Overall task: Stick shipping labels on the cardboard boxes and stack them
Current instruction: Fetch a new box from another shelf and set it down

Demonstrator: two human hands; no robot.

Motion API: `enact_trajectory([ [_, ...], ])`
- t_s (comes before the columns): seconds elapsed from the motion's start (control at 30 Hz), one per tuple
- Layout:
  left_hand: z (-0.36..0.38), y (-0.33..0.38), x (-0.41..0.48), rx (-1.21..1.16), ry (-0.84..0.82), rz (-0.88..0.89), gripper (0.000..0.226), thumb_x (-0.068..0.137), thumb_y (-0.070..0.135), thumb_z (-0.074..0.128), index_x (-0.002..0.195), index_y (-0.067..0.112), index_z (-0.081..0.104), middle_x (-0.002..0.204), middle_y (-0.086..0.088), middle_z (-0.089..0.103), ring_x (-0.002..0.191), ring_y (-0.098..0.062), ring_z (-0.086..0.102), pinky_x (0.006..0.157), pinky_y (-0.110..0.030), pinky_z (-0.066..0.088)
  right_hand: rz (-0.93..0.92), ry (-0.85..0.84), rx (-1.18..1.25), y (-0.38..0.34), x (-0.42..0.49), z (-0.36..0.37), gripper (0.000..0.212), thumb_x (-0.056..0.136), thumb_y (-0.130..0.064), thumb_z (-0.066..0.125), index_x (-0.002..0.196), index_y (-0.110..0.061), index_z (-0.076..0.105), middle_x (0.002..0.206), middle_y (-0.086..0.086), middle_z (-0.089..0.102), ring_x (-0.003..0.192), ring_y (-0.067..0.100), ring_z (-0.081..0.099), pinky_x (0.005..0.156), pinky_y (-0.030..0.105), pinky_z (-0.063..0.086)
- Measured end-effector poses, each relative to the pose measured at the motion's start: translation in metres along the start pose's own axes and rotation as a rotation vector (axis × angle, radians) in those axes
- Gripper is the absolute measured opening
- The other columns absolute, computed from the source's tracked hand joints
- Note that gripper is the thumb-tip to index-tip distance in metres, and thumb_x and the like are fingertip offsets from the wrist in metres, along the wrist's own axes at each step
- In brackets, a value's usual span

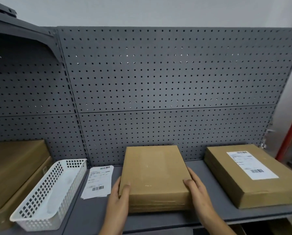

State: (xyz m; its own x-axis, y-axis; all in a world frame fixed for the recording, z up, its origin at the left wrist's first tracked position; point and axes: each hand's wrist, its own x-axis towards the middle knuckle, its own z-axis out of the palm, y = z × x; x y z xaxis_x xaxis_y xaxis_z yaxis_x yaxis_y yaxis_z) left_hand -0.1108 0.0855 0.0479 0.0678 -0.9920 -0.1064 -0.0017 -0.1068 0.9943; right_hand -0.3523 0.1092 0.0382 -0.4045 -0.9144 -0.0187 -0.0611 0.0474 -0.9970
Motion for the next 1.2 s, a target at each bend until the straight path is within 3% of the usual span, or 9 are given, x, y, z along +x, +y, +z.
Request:
enact_trajectory([
  [0.27, -0.003, -0.027, 0.015, 0.015, 0.021, -0.052, 0.044, 0.106, 0.025, 0.053, 0.15, 0.024, 0.048, 0.139, 0.002, 0.062, 0.123, -0.015, 0.06, 0.107, -0.034, 0.044, 0.019, -0.011, -0.029, 0.014, 0.008, 0.009, 0.041, 0.104, -0.012, 0.05, 0.141, -0.03, 0.05, 0.131, -0.009, 0.057, 0.106, -0.011, 0.05, 0.083, 0.01, 0.037],
  [0.37, -0.005, -0.033, 0.019, 0.022, 0.005, -0.048, 0.045, 0.106, 0.027, 0.053, 0.15, 0.027, 0.046, 0.137, 0.005, 0.063, 0.122, -0.01, 0.06, 0.106, -0.033, 0.044, 0.007, -0.002, -0.035, 0.021, 0.01, 0.008, 0.044, 0.104, -0.013, 0.05, 0.146, -0.025, 0.049, 0.137, -0.006, 0.057, 0.111, -0.005, 0.053, 0.089, 0.019, 0.039],
  [0.57, -0.007, -0.039, 0.022, 0.018, -0.028, -0.029, 0.043, 0.106, 0.031, 0.054, 0.147, 0.032, 0.044, 0.13, 0.018, 0.062, 0.117, 0.005, 0.058, 0.1, -0.028, 0.043, -0.033, -0.008, -0.021, 0.025, 0.005, 0.009, 0.057, 0.092, -0.035, 0.058, 0.147, -0.025, 0.048, 0.136, -0.009, 0.057, 0.11, -0.017, 0.051, 0.085, 0.009, 0.038],
  [0.63, -0.01, -0.039, 0.023, 0.023, -0.042, -0.026, 0.042, 0.105, 0.033, 0.055, 0.146, 0.034, 0.044, 0.129, 0.021, 0.062, 0.117, 0.006, 0.057, 0.101, -0.027, 0.042, -0.058, 0.013, -0.035, 0.027, 0.005, 0.01, 0.046, 0.1, -0.025, 0.06, 0.145, -0.024, 0.051, 0.133, -0.008, 0.059, 0.104, -0.024, 0.053, 0.083, 0.008, 0.039],
  [0.77, -0.023, -0.032, 0.026, 0.051, -0.059, -0.001, 0.035, 0.106, 0.039, 0.05, 0.141, 0.037, 0.045, 0.138, 0.018, 0.055, 0.126, -0.002, 0.053, 0.106, -0.025, 0.036, -0.173, 0.107, -0.115, 0.028, 0.003, 0.006, 0.037, 0.098, -0.01, 0.064, 0.134, -0.02, 0.061, 0.128, -0.008, 0.065, 0.123, 0.008, 0.059, 0.093, 0.02, 0.046],
  [0.87, -0.046, -0.031, 0.039, 0.216, -0.048, 0.093, 0.046, 0.11, 0.035, 0.041, 0.155, 0.03, 0.034, 0.149, 0.017, 0.042, 0.138, -0.004, 0.039, 0.115, -0.024, 0.026, -0.386, 0.155, -0.433, 0.024, 0.005, 0.004, 0.026, 0.096, -0.015, 0.065, 0.122, -0.021, 0.067, 0.131, -0.004, 0.06, 0.128, 0.015, 0.051, 0.109, 0.038, 0.04],
  [1.0, -0.083, -0.048, 0.077, 0.687, 0.027, 0.313, 0.045, 0.108, 0.025, 0.045, 0.153, 0.021, 0.043, 0.161, 0.006, 0.039, 0.151, -0.016, 0.035, 0.123, -0.036, 0.031, -0.568, 0.1, -0.804, 0.002, 0.016, 0.013, 0.02, 0.094, -0.016, 0.063, 0.11, -0.015, 0.074, 0.124, -0.003, 0.064, 0.128, 0.02, 0.047, 0.105, 0.033, 0.034],
  [1.1, -0.097, -0.057, 0.102, 0.935, 0.024, 0.321, 0.05, 0.106, 0.039, 0.048, 0.151, 0.017, 0.049, 0.167, -0.003, 0.033, 0.158, -0.021, 0.021, 0.127, -0.036, 0.023, -0.564, 0.018, -0.951, -0.009, 0.021, 0.031, 0.019, 0.095, -0.02, 0.064, 0.111, -0.018, 0.074, 0.118, -0.007, 0.064, 0.121, 0.017, 0.05, 0.092, 0.029, 0.043],
  [1.2, -0.1, -0.062, 0.111, 1.096, -0.053, 0.269, 0.075, 0.102, 0.061, 0.043, 0.162, 0.019, 0.029, 0.172, -0.005, 0.019, 0.16, -0.026, 0.011, 0.129, -0.039, 0.015, -0.542, -0.031, -1.032, -0.011, 0.024, 0.046, 0.02, 0.095, -0.029, 0.06, 0.111, -0.025, 0.071, 0.114, -0.011, 0.062, 0.111, 0.015, 0.056, 0.086, 0.032, 0.05],
])
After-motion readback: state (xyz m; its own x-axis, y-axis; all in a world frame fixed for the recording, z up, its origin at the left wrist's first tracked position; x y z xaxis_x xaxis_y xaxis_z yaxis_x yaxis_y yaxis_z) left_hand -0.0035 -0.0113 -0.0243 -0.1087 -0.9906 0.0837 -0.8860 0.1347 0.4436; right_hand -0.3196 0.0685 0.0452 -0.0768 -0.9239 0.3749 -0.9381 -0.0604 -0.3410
